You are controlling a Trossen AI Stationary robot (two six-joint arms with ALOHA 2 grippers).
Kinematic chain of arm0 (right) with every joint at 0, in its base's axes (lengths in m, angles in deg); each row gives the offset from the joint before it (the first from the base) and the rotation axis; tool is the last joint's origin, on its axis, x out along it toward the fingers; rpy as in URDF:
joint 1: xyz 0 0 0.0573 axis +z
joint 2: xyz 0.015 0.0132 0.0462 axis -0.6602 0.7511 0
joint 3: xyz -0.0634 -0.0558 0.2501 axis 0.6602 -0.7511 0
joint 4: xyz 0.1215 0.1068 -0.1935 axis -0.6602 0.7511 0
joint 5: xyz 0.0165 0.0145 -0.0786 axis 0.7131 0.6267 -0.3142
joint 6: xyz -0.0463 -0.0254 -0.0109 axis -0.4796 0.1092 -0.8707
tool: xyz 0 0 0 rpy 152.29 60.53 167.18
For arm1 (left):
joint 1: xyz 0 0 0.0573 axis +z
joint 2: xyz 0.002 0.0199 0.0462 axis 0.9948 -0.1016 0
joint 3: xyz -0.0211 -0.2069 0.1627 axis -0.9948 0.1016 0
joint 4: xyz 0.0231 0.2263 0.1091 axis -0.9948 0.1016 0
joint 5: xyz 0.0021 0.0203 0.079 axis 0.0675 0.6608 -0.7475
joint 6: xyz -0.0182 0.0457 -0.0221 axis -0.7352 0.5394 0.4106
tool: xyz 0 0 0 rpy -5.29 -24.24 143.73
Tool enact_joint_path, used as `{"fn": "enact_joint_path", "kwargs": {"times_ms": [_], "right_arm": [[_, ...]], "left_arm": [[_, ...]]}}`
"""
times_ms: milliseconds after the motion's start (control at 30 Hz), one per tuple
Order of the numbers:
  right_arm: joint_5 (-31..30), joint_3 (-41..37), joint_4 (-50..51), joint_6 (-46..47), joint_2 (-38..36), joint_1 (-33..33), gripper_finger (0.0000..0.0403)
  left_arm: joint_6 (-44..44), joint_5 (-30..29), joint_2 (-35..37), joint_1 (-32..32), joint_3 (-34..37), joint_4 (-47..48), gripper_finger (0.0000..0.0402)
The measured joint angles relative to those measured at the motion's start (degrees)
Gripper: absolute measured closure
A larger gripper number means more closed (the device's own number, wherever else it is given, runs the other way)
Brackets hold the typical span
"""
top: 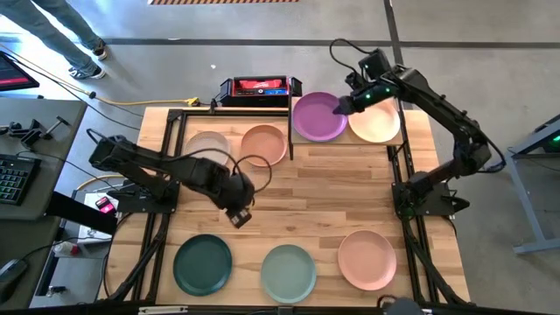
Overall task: Place and stack plates onto a shelf
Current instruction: Stack the dark green plate on top of the purple plate on the shelf
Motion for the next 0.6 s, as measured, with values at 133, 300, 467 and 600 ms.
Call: {"fn": "enact_joint_path", "kwargs": {"times_ms": [133, 300, 467, 600], "right_arm": [[1.3, 0.0, 1.6, -1.2, -2.7, 4.2, 0.0339], [1.3, 0.0, 2.0, -1.9, -5.4, 10.4, 0.0339], [0.9, 0.0, 2.0, -1.2, -6.7, 17.0, 0.0339], [0.8, 0.0, 2.0, -0.8, -7.3, 21.8, 0.0339]], "left_arm": [[4.5, -2.2, 0.0, -3.8, 0.0, 1.2, 0.0273], [10.4, -3.3, -0.2, -7.8, 0.0, 1.3, 0.0273], [14.1, -3.1, -0.4, -11.3, 4.4, 0.1, 0.0273], [15.4, -2.6, -0.4, -14.4, 10.3, -0.9, 0.0273]]}}
